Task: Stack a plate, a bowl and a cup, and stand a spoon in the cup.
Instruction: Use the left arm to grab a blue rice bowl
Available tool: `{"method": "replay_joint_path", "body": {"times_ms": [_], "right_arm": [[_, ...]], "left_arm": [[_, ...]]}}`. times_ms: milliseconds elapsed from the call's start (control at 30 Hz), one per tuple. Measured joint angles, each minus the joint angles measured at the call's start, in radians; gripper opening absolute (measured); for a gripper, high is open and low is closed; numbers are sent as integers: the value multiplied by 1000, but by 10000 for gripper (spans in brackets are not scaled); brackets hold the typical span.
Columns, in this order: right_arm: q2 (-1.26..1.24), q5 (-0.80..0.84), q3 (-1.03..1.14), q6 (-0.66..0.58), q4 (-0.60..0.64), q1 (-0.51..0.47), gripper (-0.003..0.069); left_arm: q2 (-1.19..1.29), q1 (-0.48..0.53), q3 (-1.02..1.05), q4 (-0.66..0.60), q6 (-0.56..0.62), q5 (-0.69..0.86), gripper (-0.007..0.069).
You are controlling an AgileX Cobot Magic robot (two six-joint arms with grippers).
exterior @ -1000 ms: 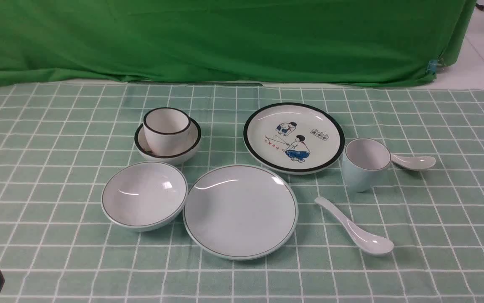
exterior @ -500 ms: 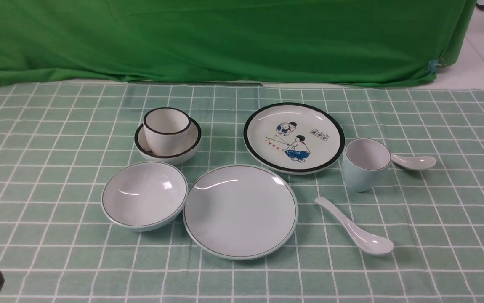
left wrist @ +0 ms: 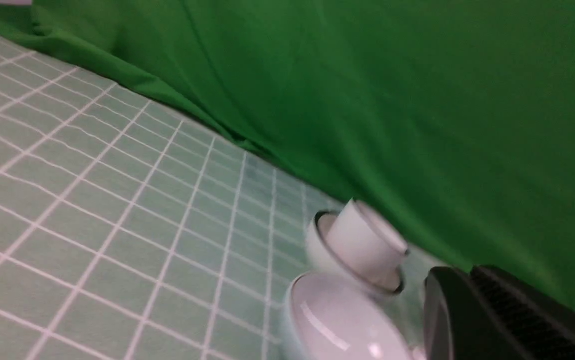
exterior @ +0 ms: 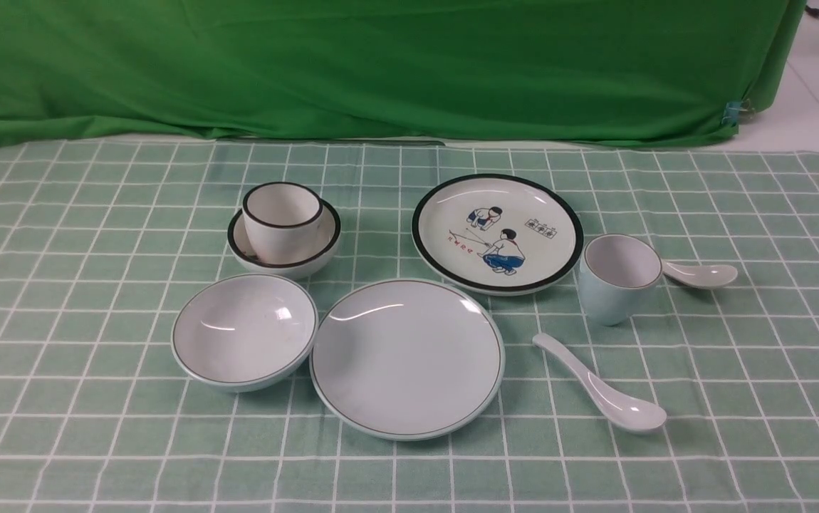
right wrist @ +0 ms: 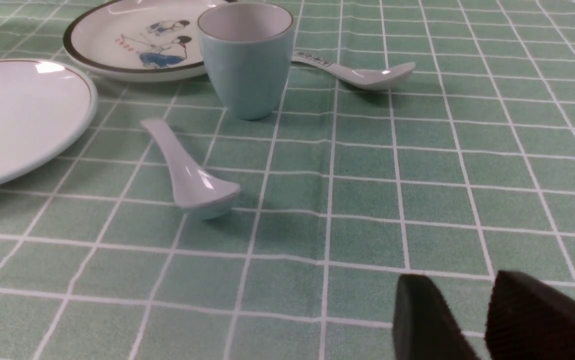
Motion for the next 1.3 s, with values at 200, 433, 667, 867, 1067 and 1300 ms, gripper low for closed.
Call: {"method": "replay_joint_path", "body": {"times_ms": [200, 433, 667, 867, 1067, 1300], "right_arm": [[0, 0, 0, 0, 0, 0, 242], [0, 0, 0, 0, 0, 0, 242], [0, 0, 0, 0, 0, 0, 242], [0, 0, 0, 0, 0, 0, 242], [0, 0, 0, 0, 0, 0, 242], [0, -136, 0, 239, 119, 0, 242]], "left_arm": [[0, 0, -19, -75, -77, -66, 17], [177, 0, -333, 27, 124, 400, 17], [638, -36, -612, 45, 353, 807, 17], [916, -217, -726, 97, 438, 781, 17], [1094, -341, -825, 172, 457, 762, 17], [1208, -380, -922, 275, 460, 779, 17]]}}
